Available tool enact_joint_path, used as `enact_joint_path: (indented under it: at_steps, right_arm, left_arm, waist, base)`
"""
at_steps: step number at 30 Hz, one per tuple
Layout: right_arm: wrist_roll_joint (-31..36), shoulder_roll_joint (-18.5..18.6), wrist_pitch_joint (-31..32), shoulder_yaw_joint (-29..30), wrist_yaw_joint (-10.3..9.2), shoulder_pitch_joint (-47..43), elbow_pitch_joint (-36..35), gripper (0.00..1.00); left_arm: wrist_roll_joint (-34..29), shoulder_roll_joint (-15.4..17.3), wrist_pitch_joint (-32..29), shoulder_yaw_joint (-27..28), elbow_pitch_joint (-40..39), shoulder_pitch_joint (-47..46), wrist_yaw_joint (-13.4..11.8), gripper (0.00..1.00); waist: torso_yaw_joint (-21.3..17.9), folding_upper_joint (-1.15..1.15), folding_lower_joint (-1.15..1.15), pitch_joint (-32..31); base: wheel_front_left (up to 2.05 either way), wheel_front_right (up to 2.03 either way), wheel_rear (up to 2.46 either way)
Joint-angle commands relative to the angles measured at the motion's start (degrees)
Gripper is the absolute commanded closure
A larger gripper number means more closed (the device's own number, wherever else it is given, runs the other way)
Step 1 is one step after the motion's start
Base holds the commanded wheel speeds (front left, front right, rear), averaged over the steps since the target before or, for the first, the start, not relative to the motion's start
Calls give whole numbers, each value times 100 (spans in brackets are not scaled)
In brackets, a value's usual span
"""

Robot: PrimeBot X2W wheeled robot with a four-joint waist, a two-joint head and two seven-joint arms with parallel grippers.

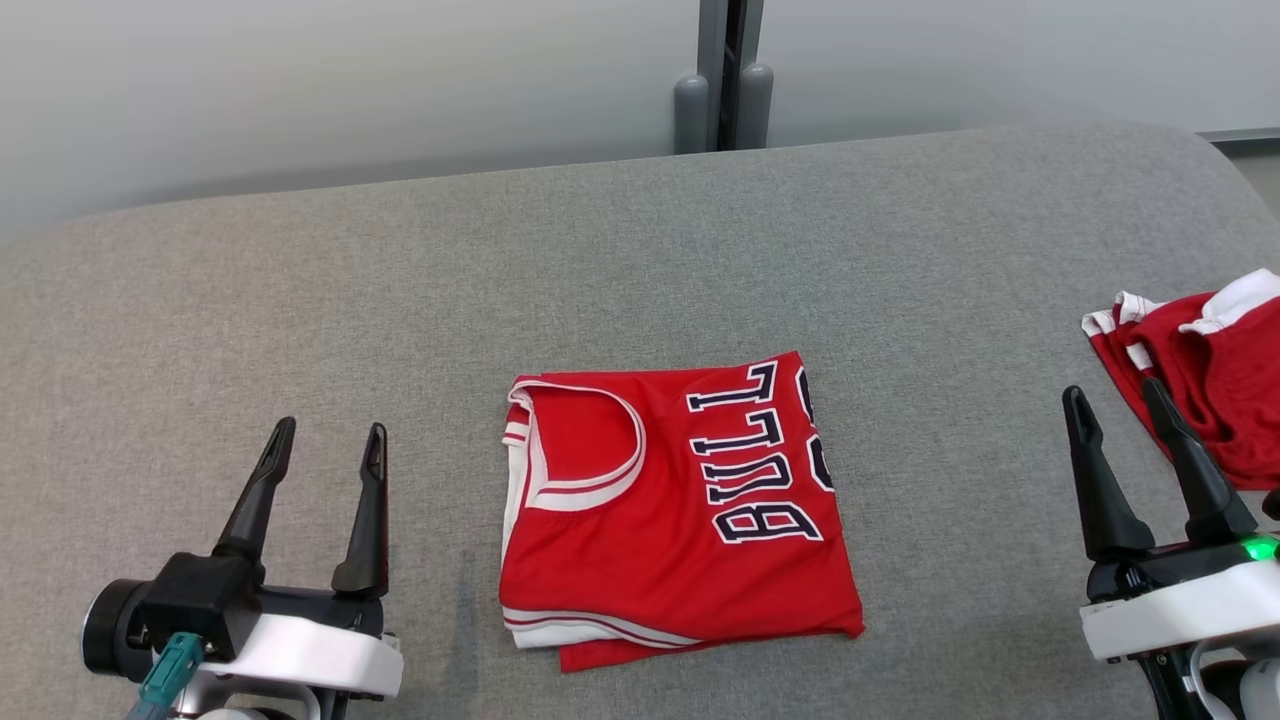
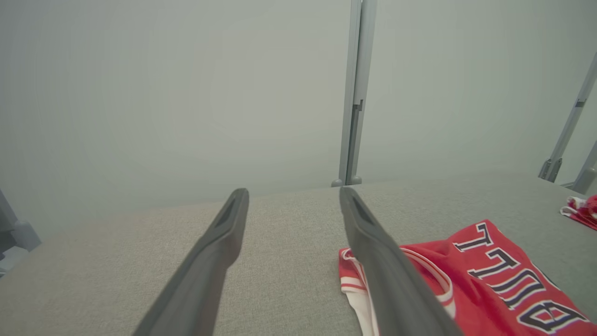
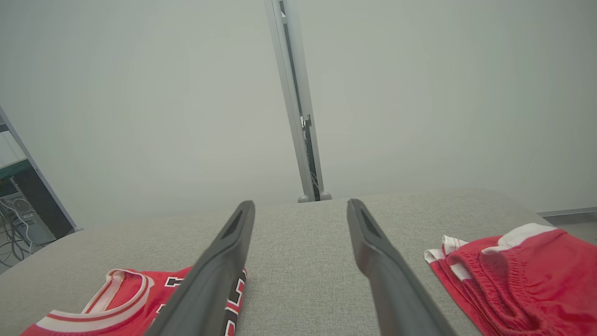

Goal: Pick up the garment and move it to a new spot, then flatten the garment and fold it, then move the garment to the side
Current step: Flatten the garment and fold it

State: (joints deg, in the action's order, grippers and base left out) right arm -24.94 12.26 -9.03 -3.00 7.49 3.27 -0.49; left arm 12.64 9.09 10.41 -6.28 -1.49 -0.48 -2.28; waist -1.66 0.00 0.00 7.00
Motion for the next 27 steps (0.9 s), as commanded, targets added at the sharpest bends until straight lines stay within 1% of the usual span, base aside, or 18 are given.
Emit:
enact_joint_path:
  at_steps: [1, 8, 9, 10, 13, 17, 22, 27]
  right_arm:
    - [17, 23, 47, 28, 0, -37, -24, 0]
    - [138, 119, 164, 80, 0, 90, -43, 0]
    - [174, 158, 199, 67, 0, 136, -54, 55]
    - [174, 201, 255, 6, 0, 176, -50, 100]
    - [142, 263, 347, -138, 0, 320, -47, 100]
    - [71, 320, 500, -626, 0, 661, 56, 100]
    - [-111, 138, 593, -1442, 0, 1177, 417, 100]
    - [-328, -87, 559, -2140, 0, 1718, 1137, 100]
  left_arm:
    - [20, 33, -21, -11, -47, 31, -32, 0]
    - [16, 38, -43, -70, -145, 1, -63, 0]
    - [16, 37, -43, -78, -163, -33, -64, 0]
    - [15, 35, -39, -85, -179, -76, -60, 0]
    - [15, 30, -12, -97, -197, -149, -62, 0]
    - [37, -27, 53, -157, -177, -274, -41, 0]
    - [77, -122, 160, -241, -52, -443, 7, 0]
    - [138, -224, 277, -352, 117, -662, 78, 0]
  waist:
    - [23, 0, 0, 7]
    - [127, 0, 0, 117]
    - [157, 0, 0, 156]
    - [193, 0, 0, 198]
    - [269, 0, 0, 280]
    - [481, 0, 0, 459]
    - [779, 0, 0, 689]
    - [1083, 0, 0, 928]
  base:
    - [0, 0, 0]
    - [0, 0, 0]
    - [0, 0, 0]
    - [0, 0, 0]
    - [0, 0, 0]
    - [0, 0, 0]
    - [0, 0, 0]
    - [0, 0, 0]
